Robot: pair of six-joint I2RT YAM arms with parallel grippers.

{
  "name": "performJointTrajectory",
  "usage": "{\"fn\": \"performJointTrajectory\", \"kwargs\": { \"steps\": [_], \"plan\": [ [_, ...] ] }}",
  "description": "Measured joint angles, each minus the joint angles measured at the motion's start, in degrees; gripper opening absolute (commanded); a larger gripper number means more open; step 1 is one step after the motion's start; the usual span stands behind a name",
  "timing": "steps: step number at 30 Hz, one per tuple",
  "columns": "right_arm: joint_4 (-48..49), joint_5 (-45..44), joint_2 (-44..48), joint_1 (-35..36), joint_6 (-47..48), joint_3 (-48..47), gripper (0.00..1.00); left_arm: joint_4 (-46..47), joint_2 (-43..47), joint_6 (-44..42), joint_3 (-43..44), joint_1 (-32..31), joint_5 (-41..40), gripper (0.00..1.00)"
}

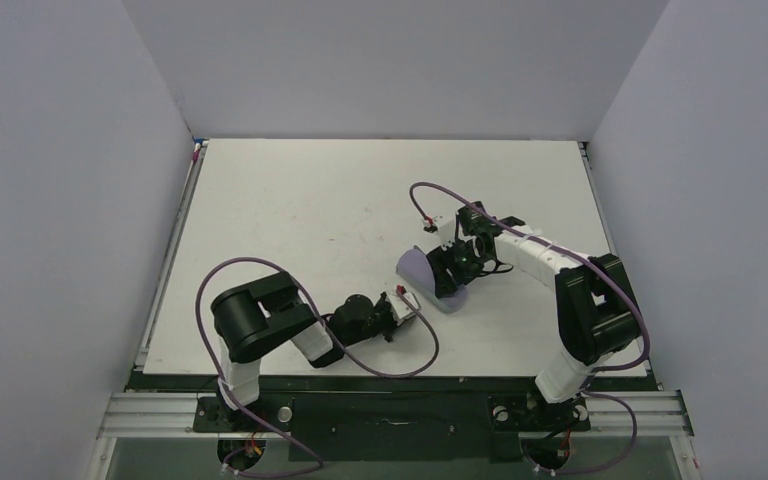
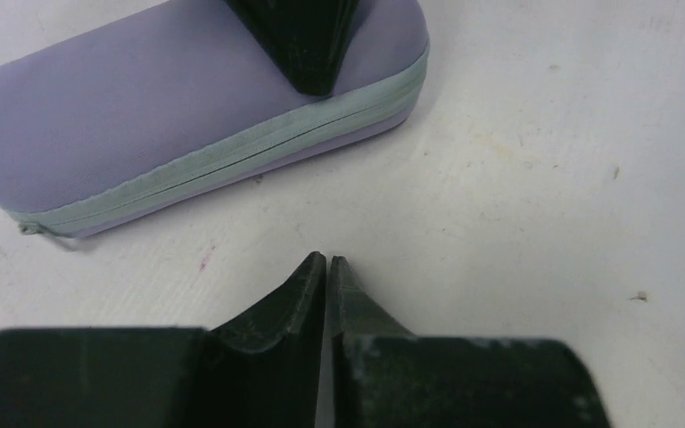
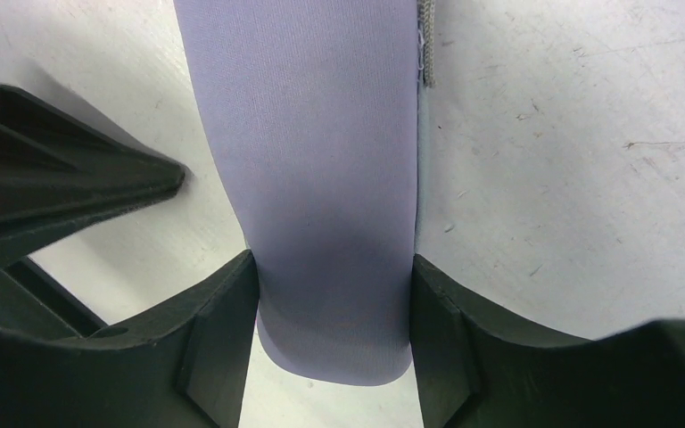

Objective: Open the umbrella

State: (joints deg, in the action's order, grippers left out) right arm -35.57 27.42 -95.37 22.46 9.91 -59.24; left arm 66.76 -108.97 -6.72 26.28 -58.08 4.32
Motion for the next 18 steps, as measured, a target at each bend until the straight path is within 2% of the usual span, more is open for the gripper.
{"fn": "performJointTrajectory", "kwargs": {
  "steps": [3, 5, 10, 18],
  "plan": [
    [0.0, -0.1, 0.0, 0.0, 0.7, 0.0, 0.00, 0.0, 0.9, 0.8, -1.1, 0.9, -1.4, 0.34],
    [-0.1, 0.0, 0.0, 0.0, 1.7, 0.0, 0.00, -0.3, 2.4, 1.5, -2.7, 2.2, -2.7, 0.39],
    [-0.8, 1.0, 0.1, 0.0, 5.2, 0.0, 0.00, -1.5, 4.8, 1.9, -4.7, 6.4, -5.8, 0.43],
    [-3.8, 2.8, 0.2, 0.0, 9.5, 0.0, 0.00, -1.1, 3.4, 1.0, -3.2, 8.8, -8.2, 0.46]
  ]
}}
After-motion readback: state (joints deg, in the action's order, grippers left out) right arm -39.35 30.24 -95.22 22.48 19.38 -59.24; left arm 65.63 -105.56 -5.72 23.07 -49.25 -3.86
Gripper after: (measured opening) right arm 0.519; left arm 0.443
